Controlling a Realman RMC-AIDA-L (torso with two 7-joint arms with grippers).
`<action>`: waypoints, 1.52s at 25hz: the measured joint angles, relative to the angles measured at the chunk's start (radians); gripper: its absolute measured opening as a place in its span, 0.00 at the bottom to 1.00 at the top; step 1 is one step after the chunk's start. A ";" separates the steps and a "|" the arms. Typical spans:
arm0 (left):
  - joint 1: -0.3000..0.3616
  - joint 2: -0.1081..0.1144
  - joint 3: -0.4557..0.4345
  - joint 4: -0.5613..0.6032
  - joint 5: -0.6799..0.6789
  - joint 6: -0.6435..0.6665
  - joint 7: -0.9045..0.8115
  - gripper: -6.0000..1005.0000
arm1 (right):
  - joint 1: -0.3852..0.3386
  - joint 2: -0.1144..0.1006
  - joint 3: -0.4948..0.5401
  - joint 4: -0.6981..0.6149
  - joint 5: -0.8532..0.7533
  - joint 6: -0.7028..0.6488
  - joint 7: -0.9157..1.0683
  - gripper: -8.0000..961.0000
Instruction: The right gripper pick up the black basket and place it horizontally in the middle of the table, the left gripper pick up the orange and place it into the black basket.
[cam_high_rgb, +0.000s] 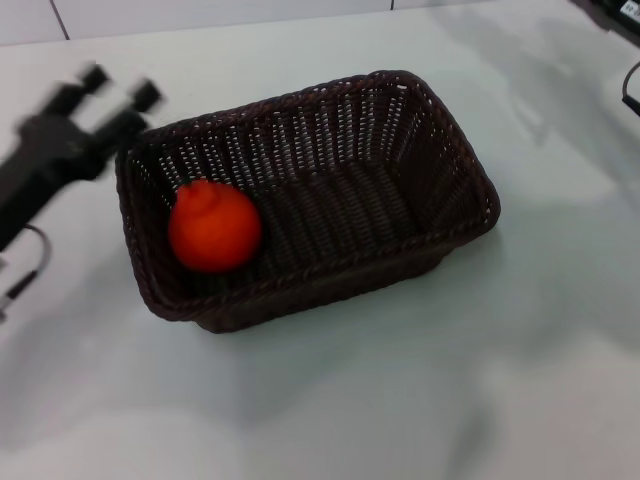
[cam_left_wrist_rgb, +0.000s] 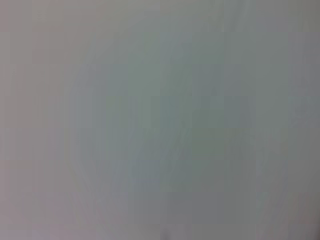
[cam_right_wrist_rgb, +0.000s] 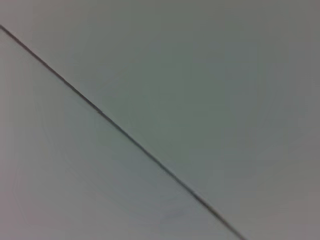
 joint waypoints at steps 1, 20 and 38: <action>0.000 0.000 0.000 0.000 0.000 0.000 0.000 0.84 | 0.004 0.008 0.000 0.000 0.033 -0.018 -0.048 0.69; 0.110 -0.007 -0.306 0.201 -0.300 -0.291 0.394 0.88 | 0.072 0.025 0.007 0.179 0.534 0.004 -1.113 0.69; 0.106 -0.007 -0.310 0.216 -0.337 -0.313 0.396 0.88 | 0.075 0.025 0.009 0.195 0.579 0.014 -1.217 0.69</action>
